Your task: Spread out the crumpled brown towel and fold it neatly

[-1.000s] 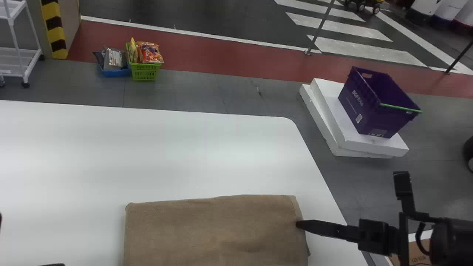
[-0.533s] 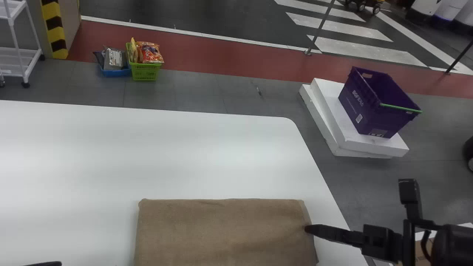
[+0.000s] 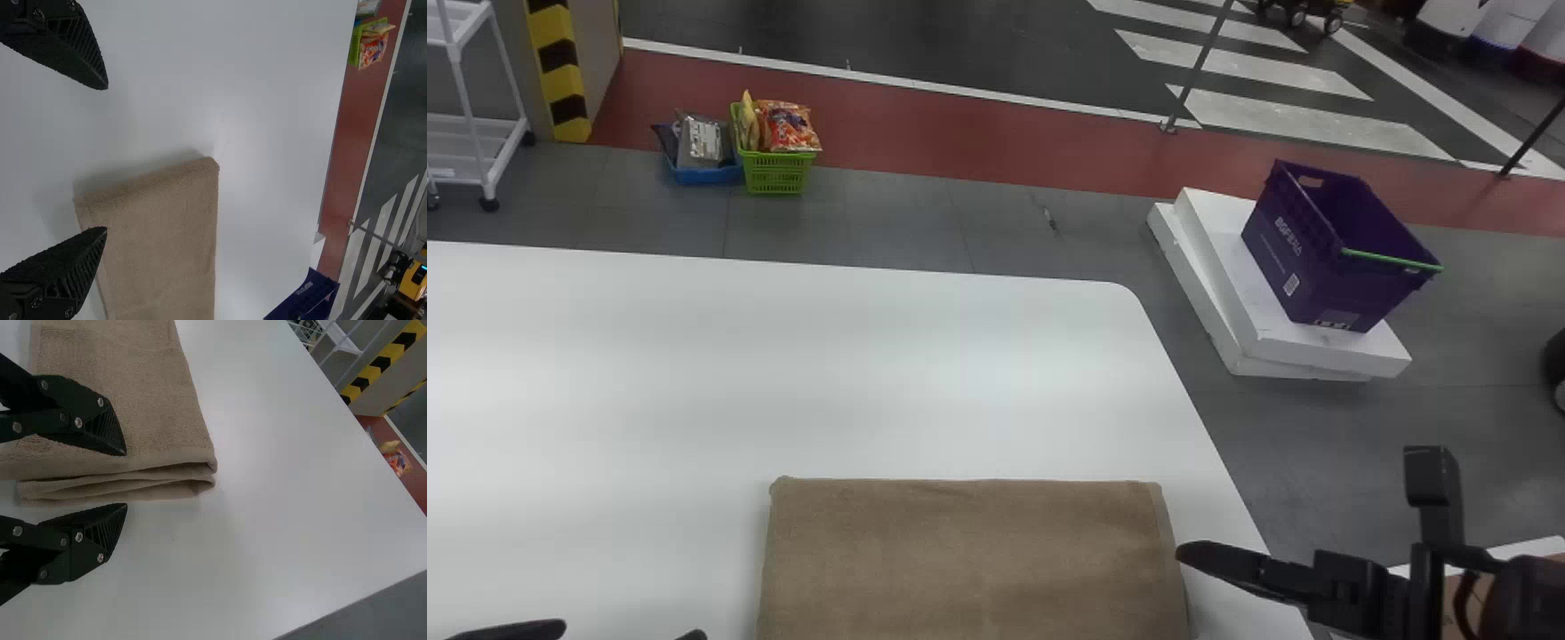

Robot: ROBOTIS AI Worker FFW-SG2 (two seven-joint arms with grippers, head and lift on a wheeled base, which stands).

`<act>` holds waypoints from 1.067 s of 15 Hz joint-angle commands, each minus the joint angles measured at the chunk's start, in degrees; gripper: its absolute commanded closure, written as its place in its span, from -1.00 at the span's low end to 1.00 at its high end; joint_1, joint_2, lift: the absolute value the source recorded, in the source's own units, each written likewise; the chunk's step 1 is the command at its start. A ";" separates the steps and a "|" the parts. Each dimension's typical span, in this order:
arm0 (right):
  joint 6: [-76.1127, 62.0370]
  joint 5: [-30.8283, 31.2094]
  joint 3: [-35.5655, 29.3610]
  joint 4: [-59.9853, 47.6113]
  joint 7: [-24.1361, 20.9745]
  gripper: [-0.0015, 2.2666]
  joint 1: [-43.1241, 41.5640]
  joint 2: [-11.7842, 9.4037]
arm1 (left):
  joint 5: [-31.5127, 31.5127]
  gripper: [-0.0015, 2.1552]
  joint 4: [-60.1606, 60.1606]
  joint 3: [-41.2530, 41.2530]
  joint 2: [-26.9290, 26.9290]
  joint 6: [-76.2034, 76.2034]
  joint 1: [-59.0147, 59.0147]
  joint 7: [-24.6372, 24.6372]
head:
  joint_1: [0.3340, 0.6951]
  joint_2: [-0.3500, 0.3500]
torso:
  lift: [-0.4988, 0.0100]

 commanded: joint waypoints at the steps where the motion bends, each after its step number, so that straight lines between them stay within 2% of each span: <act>1: 0.82 -1.55 -3.52 -0.26 -0.73 -0.96 -0.19 1.25 | 0.07 -0.96 0.44 -0.07 0.00 -0.02 -0.06 -0.09 | 1.00 -1.00 | 0.47; 5: 0.82 -2.08 -3.70 1.33 -1.34 -0.94 -0.02 1.25 | -0.02 -0.96 1.23 -0.25 0.00 -0.02 0.03 -0.88 | 1.00 -1.00 | 0.47; 9: 0.82 -0.23 0.26 1.68 -2.57 -0.84 -1.69 0.99 | -0.20 -0.96 0.88 -0.43 0.09 -1.43 1.35 -2.46 | 1.00 -1.00 | 0.47; 11: 0.82 1.62 1.84 1.77 -2.57 -0.82 -4.24 0.81 | -1.96 -0.96 1.49 -2.27 0.09 -6.35 2.49 -4.22 | 1.00 -1.00 | 0.47; 13: 0.82 3.73 4.21 2.12 -2.49 -0.80 -6.08 0.37 | -4.33 -0.91 2.90 -5.70 0.09 -12.86 2.84 -4.13 | 1.00 -1.00 | 0.47; 16: 0.82 4.34 6.15 3.00 -2.40 -0.74 -7.49 -0.15 | -6.00 -0.90 4.13 -7.99 0.00 -14.09 1.87 -3.78 | 1.00 -1.00 | 0.47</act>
